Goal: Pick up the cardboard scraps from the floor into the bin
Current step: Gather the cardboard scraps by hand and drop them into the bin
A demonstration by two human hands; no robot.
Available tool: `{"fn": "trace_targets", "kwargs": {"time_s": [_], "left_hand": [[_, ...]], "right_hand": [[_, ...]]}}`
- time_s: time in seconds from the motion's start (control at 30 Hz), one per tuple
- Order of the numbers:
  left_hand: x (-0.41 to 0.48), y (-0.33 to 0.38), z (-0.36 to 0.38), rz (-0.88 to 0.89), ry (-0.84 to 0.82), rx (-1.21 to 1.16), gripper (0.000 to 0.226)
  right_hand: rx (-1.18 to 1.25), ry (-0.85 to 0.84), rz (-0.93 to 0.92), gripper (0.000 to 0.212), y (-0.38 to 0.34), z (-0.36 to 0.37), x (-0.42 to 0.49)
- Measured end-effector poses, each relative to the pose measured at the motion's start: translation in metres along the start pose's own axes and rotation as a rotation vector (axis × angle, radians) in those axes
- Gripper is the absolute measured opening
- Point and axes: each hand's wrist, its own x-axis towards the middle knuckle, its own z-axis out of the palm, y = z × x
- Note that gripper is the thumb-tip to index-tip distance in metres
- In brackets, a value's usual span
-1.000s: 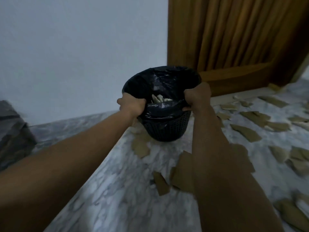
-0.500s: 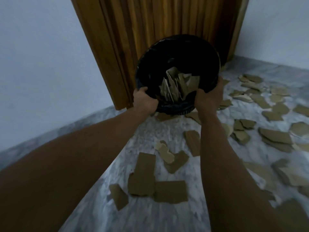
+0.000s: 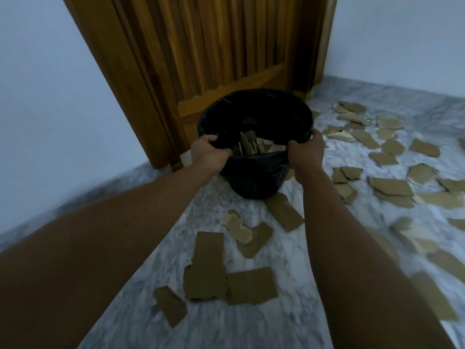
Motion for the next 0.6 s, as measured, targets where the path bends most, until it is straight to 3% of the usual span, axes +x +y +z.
{"fn": "trace_targets", "kwargs": {"time_s": [0.17, 0.33, 0.47, 0.6], "left_hand": [[0.003, 0.01, -0.012, 0.004, 0.01, -0.001, 0.053], [-0.008, 0.002, -0.022, 0.076, -0.033, -0.003, 0.064], [-0.024, -0.041, -0.039, 0.019, -0.094, 0.04, 0.067], [-0.043, -0.113, -0.061, 0.01, -0.368, 0.301, 0.078]], "right_hand": [[0.017, -0.03, 0.062, 0.052, -0.013, 0.004, -0.005], [-0.063, -0.017, 0.174, 0.084, -0.002, 0.0, -0.029], [-0.413, -0.153, 0.248, 0.071, 0.011, -0.014, -0.06], [-0.653, -0.198, 0.236, 0.042, 0.025, -0.002, -0.099]]}}
